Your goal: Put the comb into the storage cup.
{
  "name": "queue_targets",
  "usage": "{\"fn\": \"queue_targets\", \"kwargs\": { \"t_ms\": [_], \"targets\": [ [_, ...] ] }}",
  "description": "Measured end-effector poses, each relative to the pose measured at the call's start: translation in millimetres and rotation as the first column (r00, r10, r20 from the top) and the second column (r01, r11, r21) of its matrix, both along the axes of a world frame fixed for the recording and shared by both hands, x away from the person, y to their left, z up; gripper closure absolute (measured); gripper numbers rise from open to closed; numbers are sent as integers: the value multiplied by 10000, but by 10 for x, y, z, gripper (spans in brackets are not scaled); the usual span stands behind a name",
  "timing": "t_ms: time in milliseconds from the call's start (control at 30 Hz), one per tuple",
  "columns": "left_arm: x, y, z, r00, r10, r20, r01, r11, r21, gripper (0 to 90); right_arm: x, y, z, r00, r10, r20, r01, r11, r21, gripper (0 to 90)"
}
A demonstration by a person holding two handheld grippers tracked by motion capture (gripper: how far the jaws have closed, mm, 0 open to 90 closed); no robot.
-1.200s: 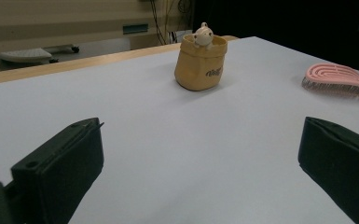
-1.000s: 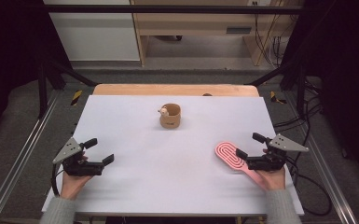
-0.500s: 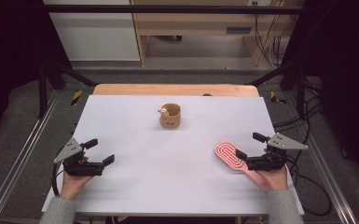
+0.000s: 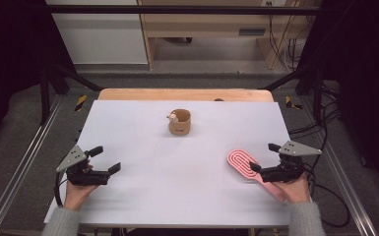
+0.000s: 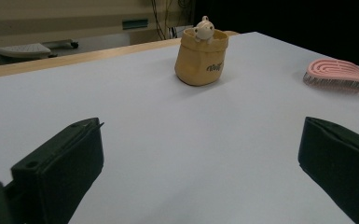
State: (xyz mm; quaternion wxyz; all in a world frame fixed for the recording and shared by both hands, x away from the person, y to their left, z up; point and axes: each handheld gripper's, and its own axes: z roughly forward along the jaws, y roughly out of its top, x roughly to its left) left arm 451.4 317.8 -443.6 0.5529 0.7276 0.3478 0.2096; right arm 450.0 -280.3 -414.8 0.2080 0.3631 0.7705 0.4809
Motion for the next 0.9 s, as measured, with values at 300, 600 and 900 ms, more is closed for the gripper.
{"fn": "queue_targets", "kwargs": {
  "t_ms": [300,600,900],
  "targets": [
    [0,-5,-4,10000,-31,-40,31,10000,1,0,-35,14,-16,9974,46,-718,-103,9967,-803,3],
    [2,-7,-9,10000,-23,-75,24,10000,24,0,-30,44,-55,9899,112,-1414,-325,9882,-1497,3],
    [2,-4,-11,10000,-8,-83,8,10000,39,0,-14,27,-123,9796,-24,-2007,-416,9757,-2152,4]
  ]
}}
